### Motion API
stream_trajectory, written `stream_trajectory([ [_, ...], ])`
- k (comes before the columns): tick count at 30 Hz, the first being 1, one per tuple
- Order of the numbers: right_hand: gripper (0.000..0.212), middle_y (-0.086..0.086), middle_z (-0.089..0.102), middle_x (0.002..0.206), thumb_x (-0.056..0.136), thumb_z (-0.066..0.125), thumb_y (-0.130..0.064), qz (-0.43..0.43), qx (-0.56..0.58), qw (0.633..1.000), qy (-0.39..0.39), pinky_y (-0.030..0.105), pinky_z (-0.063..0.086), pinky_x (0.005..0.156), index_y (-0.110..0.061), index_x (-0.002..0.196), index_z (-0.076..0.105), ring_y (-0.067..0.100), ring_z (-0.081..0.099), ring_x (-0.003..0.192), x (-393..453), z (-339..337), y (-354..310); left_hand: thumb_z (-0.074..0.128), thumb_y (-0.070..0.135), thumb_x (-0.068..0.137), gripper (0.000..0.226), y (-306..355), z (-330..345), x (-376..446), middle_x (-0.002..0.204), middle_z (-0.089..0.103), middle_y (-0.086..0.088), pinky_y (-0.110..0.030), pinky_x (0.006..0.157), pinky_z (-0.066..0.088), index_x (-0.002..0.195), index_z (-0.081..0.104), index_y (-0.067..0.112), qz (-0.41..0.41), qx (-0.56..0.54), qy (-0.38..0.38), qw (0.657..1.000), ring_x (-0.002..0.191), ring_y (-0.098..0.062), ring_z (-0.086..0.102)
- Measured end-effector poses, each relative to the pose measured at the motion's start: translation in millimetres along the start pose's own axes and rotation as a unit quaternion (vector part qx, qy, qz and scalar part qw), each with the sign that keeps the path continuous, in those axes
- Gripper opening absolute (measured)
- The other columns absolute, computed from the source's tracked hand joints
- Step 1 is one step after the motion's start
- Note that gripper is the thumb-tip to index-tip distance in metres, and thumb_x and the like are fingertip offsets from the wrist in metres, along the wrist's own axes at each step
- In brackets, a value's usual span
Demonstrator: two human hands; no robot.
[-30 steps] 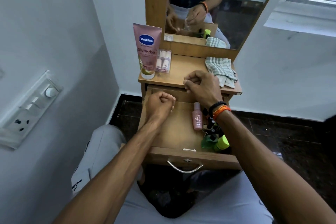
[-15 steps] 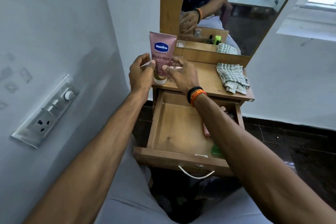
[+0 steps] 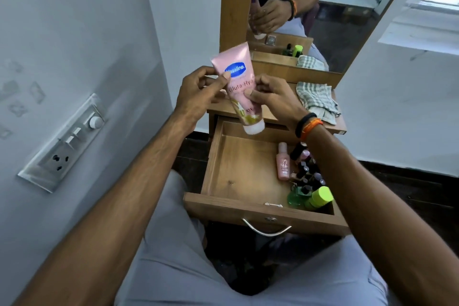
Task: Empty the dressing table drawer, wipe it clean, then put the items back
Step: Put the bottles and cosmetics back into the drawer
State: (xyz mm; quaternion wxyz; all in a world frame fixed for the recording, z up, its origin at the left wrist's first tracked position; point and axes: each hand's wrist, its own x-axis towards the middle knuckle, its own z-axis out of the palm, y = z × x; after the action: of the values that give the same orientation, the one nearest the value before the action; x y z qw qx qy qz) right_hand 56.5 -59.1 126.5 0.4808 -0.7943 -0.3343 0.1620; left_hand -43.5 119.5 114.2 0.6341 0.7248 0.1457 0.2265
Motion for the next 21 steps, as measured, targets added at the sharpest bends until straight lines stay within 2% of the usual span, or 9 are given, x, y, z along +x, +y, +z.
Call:
stream_trajectory([
  [3, 0.020, 0.000, 0.073, 0.106, 0.096, 0.062, -0.025, 0.021, -0.041, 0.997, -0.070, 0.039, 0.058, 0.087, -0.010, 0.109, 0.064, 0.016, 0.072, 0.096, -23, -17, 9, 0.070, 0.034, 0.092, 0.035, -5, 0, -12, 0.101, 0.076, -0.004, -0.029, 0.072, 0.060, 0.115, 0.065, 0.009, -0.002, -0.010, 0.017, 1.000, 0.086, -0.017, 0.076],
  [7, 0.018, 0.004, 0.071, 0.107, 0.097, 0.060, -0.018, 0.079, -0.085, 0.980, -0.163, 0.037, 0.057, 0.084, -0.010, 0.112, 0.063, 0.018, 0.070, 0.095, -43, -22, 23, 0.078, 0.037, 0.084, 0.031, -28, -5, -30, 0.094, 0.075, -0.004, -0.043, 0.078, 0.062, 0.105, 0.070, 0.015, -0.026, 0.020, 0.026, 0.999, 0.090, -0.022, 0.074],
  [10, 0.020, 0.005, 0.071, 0.110, 0.098, 0.058, -0.017, 0.124, -0.126, 0.954, -0.242, 0.039, 0.057, 0.088, -0.010, 0.116, 0.062, 0.023, 0.069, 0.099, -48, -13, 37, 0.081, 0.034, 0.082, 0.028, -45, -8, -47, 0.090, 0.073, 0.004, -0.035, 0.078, 0.061, 0.103, 0.071, 0.020, -0.010, 0.124, 0.012, 0.992, 0.087, -0.017, 0.071],
  [12, 0.019, 0.006, 0.072, 0.110, 0.098, 0.058, -0.018, 0.137, -0.147, 0.939, -0.281, 0.042, 0.057, 0.092, -0.012, 0.115, 0.063, 0.024, 0.070, 0.101, -48, -5, 50, 0.080, 0.028, 0.084, 0.028, -54, -8, -60, 0.096, 0.071, 0.005, -0.027, 0.075, 0.058, 0.108, 0.071, 0.019, 0.015, 0.189, -0.011, 0.982, 0.087, -0.014, 0.068],
  [15, 0.021, 0.004, 0.073, 0.109, 0.097, 0.061, -0.020, 0.141, -0.175, 0.923, -0.314, 0.045, 0.057, 0.093, -0.010, 0.115, 0.065, 0.021, 0.071, 0.099, -49, 8, 63, 0.077, 0.024, 0.086, 0.033, -64, -6, -74, 0.112, 0.067, 0.002, -0.023, 0.074, 0.054, 0.117, 0.069, 0.017, 0.063, 0.281, -0.065, 0.955, 0.092, -0.010, 0.063],
  [17, 0.022, 0.005, 0.073, 0.110, 0.096, 0.062, -0.020, 0.139, -0.194, 0.915, -0.325, 0.043, 0.057, 0.093, -0.009, 0.115, 0.065, 0.020, 0.070, 0.100, -49, 16, 67, 0.075, 0.026, 0.087, 0.037, -70, -5, -79, 0.119, 0.065, 0.001, -0.024, 0.083, 0.051, 0.122, 0.068, 0.017, 0.098, 0.347, -0.101, 0.927, 0.103, -0.009, 0.058],
  [21, 0.025, 0.011, 0.069, 0.116, 0.097, 0.058, -0.016, 0.140, -0.244, 0.890, -0.359, 0.028, 0.052, 0.082, -0.004, 0.119, 0.062, 0.023, 0.065, 0.103, -52, 27, 73, 0.070, 0.030, 0.090, 0.038, -76, 0, -86, 0.128, 0.065, 0.002, -0.028, 0.102, 0.039, 0.126, 0.067, 0.018, 0.153, 0.436, -0.156, 0.873, 0.119, -0.014, 0.054],
])
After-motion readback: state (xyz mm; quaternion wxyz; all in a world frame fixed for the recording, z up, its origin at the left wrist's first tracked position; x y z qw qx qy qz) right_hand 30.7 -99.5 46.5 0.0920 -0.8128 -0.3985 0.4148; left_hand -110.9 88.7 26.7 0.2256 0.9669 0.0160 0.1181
